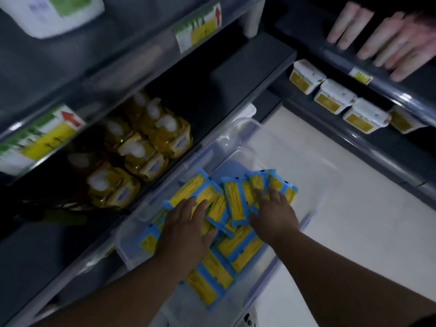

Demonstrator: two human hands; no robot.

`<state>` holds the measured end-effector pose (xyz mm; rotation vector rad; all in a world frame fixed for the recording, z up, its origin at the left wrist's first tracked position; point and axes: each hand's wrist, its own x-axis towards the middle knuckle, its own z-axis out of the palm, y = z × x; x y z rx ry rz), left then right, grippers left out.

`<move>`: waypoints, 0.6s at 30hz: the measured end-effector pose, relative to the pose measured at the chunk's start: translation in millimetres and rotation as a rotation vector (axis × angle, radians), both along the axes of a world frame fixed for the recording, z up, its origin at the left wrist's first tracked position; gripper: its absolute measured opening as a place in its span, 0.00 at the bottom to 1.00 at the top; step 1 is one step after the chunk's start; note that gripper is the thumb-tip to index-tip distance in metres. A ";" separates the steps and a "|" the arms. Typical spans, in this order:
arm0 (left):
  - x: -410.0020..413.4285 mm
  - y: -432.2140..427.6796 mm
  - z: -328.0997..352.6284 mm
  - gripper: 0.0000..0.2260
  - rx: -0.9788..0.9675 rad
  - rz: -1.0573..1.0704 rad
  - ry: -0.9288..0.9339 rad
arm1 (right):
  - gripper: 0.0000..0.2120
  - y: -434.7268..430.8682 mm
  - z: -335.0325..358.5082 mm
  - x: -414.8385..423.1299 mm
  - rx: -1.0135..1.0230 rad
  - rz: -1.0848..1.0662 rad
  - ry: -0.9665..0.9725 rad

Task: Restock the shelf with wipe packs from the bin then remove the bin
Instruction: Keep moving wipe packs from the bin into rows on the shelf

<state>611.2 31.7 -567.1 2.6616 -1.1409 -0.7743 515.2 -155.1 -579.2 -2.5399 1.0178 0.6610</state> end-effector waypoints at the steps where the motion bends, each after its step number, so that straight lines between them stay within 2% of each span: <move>1: -1.7 -4.3 -8.9 0.36 -0.008 0.010 0.005 | 0.33 -4.8 -9.6 3.2 0.005 -0.020 0.022; 5: -6.7 -17.0 -32.1 0.39 -0.065 0.033 0.006 | 0.34 -17.2 -39.2 11.4 0.061 -0.146 0.105; 11: -11.1 -18.9 -46.1 0.32 -0.113 0.034 0.016 | 0.35 -20.2 -44.3 16.3 0.066 -0.159 0.101; 14: -9.6 -23.6 -34.0 0.31 -0.142 0.061 0.019 | 0.40 -19.5 -27.7 12.1 0.069 -0.159 -0.029; 16: -7.3 -31.4 -19.9 0.29 -0.213 0.078 -0.005 | 0.38 -15.3 -11.7 8.1 0.108 -0.172 -0.196; 18: -1.3 -41.0 -5.5 0.27 -0.251 0.110 0.045 | 0.33 -7.2 5.0 4.2 0.176 -0.190 -0.391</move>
